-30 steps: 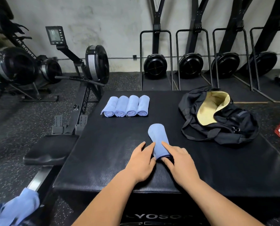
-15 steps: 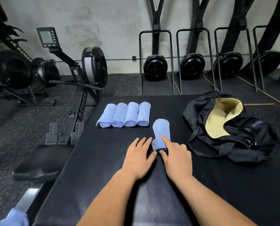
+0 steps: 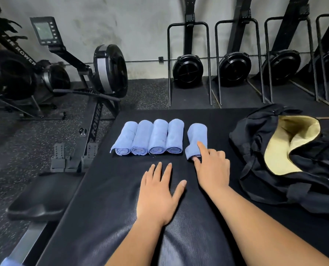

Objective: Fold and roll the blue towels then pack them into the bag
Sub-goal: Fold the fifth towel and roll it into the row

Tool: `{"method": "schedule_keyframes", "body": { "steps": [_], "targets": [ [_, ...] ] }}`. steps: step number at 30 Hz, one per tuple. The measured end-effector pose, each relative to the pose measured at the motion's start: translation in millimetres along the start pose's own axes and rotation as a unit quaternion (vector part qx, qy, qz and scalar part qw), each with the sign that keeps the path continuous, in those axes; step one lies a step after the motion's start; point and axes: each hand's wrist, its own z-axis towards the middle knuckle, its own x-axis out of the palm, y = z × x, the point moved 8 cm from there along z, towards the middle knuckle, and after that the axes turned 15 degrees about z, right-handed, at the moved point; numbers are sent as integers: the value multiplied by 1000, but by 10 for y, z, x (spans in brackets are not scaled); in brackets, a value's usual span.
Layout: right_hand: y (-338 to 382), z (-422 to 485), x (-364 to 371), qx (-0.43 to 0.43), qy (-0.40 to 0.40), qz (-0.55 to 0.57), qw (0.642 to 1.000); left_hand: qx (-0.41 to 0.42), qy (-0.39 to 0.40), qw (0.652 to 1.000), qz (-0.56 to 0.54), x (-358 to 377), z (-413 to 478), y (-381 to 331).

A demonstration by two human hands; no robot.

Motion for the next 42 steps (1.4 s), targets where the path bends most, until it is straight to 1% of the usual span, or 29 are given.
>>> {"method": "schedule_keyframes", "body": {
  "steps": [3,7,14,18,20,24,26,28,31,35,42],
  "targets": [
    [55,168,96,-10,4,-18,1000,3,-2,1000,9,4,-4,-16],
    [138,339,202,-19,23,-4,1000,1,-6,1000,14,7,-2,-16],
    [165,384,263,-2,57,117,991,-1,-8,1000,9,3,-10,-5],
    [142,322,247,15,93,154,984,-1,-11,1000,-5,-8,0,2],
    [155,254,233,23,127,154,980,0,-18,1000,-23,-8,2,10],
    [226,21,169,36,186,116,975,4,-47,995,-89,-78,-22,47],
    [274,-101,120,41,205,101,973,6,-65,994,-92,-170,-43,60],
    [366,-225,27,35,216,90,972,-3,-57,995,-79,-285,-87,103],
    [552,-397,-129,14,225,74,971,-29,-9,998,-56,-402,-196,252],
    [943,-732,-322,-25,229,79,970,-53,27,997,-44,-664,-492,552],
    [1709,-1482,-361,-82,267,89,956,-84,21,996,7,-1137,-1229,1124]
  ]
}}
